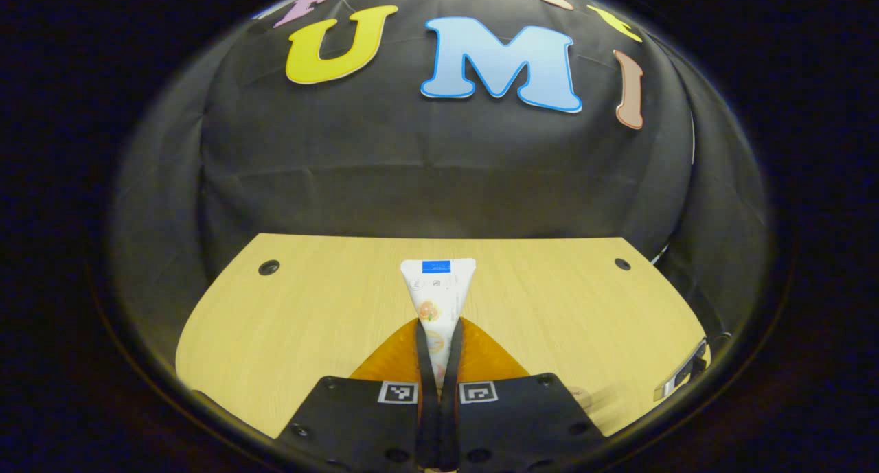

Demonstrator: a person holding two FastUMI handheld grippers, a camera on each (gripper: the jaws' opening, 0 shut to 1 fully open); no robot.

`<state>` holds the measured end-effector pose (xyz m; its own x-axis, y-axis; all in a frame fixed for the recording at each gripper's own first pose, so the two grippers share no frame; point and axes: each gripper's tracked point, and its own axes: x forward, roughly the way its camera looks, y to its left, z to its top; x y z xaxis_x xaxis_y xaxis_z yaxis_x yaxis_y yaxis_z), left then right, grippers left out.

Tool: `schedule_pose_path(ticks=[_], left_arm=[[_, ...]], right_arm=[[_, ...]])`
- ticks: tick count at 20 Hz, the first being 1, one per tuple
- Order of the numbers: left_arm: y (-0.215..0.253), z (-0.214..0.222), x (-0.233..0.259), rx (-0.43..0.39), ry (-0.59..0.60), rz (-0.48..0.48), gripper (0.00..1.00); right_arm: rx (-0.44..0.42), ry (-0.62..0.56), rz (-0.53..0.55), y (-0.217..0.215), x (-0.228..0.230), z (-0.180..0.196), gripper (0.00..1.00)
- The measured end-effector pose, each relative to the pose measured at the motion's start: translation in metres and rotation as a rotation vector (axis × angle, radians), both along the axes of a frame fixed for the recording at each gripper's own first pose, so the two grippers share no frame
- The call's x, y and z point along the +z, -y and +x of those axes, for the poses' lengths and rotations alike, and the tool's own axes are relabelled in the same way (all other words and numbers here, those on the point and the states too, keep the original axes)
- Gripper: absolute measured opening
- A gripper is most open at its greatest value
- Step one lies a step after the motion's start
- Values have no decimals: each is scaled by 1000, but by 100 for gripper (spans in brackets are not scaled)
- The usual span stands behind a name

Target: Put the toothbrush and toothpaste on the desktop into the cup, then pick up the cup and place it on the coaster on the desktop.

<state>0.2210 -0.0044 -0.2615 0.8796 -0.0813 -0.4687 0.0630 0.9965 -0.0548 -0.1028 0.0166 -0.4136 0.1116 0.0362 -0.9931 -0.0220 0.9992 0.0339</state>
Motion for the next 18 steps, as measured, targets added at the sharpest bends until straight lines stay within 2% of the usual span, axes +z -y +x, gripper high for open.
schedule_pose_path(ticks=[2,4,8,9,13,14,15,18], left_arm=[[0,-5,-6,9,-5,-7,7],[-1,-7,-12,16,-17,-23,16],[2,-10,-10,5,-12,-37,24],[0,-13,-10,2,-17,-30,33],[-1,-21,6,-12,20,-24,98],[0,-23,10,-16,25,-24,95],[-1,-25,12,-18,30,-21,98],[-3,-33,22,-25,39,-24,96]], right_arm=[[-1,1,-1,0,0,0,2],[-2,2,-3,0,0,0,2],[-2,7,-8,0,0,0,2],[-3,8,-9,0,0,-1,2],[-2,16,-16,-1,0,-1,2],[-3,20,-18,-1,-1,1,3],[-3,25,-21,-1,-1,0,2],[-6,39,-22,-1,0,0,2]])
